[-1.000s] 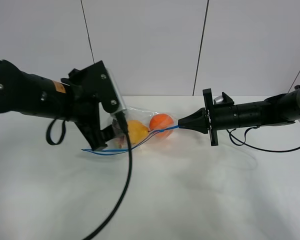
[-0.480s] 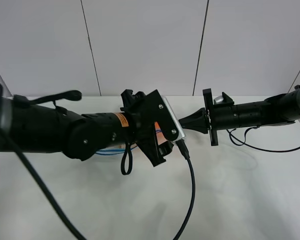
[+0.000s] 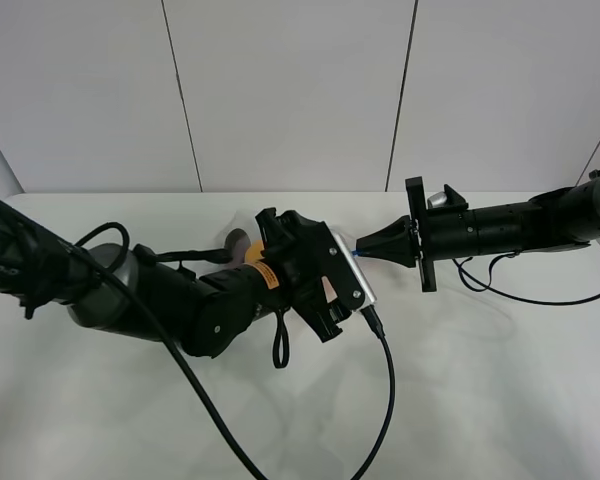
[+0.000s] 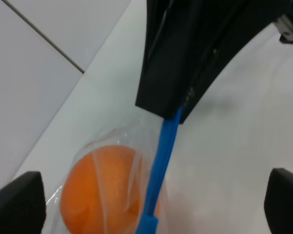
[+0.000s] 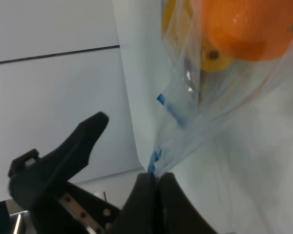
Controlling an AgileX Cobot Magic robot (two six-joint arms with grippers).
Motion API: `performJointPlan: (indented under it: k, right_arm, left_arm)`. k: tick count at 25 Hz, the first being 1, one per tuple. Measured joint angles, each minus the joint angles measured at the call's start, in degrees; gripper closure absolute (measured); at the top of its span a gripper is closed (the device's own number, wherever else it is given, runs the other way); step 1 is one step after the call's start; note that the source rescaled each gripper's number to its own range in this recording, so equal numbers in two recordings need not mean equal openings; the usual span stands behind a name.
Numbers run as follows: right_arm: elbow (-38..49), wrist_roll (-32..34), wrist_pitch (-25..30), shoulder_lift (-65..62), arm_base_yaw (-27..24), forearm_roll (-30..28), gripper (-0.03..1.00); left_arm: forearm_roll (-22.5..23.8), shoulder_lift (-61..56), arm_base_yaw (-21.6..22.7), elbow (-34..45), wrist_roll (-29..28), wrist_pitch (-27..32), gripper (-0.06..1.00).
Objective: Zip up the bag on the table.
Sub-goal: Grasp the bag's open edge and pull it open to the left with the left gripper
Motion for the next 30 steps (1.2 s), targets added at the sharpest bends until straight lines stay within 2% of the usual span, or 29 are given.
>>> performJointPlan:
  k: [2,6,10,23,30]
  right_arm:
    - [0.0,0.05,-0.01,0.0,0.0,0.0,0.97]
    - [0.0,0.41,-0.01,0.0,0.0,0.0,0.97]
    - [0.0,0.41,-0.01,0.0,0.0,0.0,0.97]
    - [0.0,0.41,-0.01,0.0,0.0,0.68,0.97]
    - [0.0,0.43,-0.01,0.0,0.0,0.72,0.97]
  left_arm:
    - [0.0,0.85,0.0,0.0,0.0,-1.58,0.1]
    - [0.0,1.85,0.0,0.05,0.0,-2.11,0.4]
    - [0.0,1.85,0.0,0.05,0.0,-3.8,0.63]
    - [-0.85,1.85,0.9,0.05,0.23,-4.64,0.92]
    - [-1.3,1.85,0.9,0.05,1.57,-4.71,0.94]
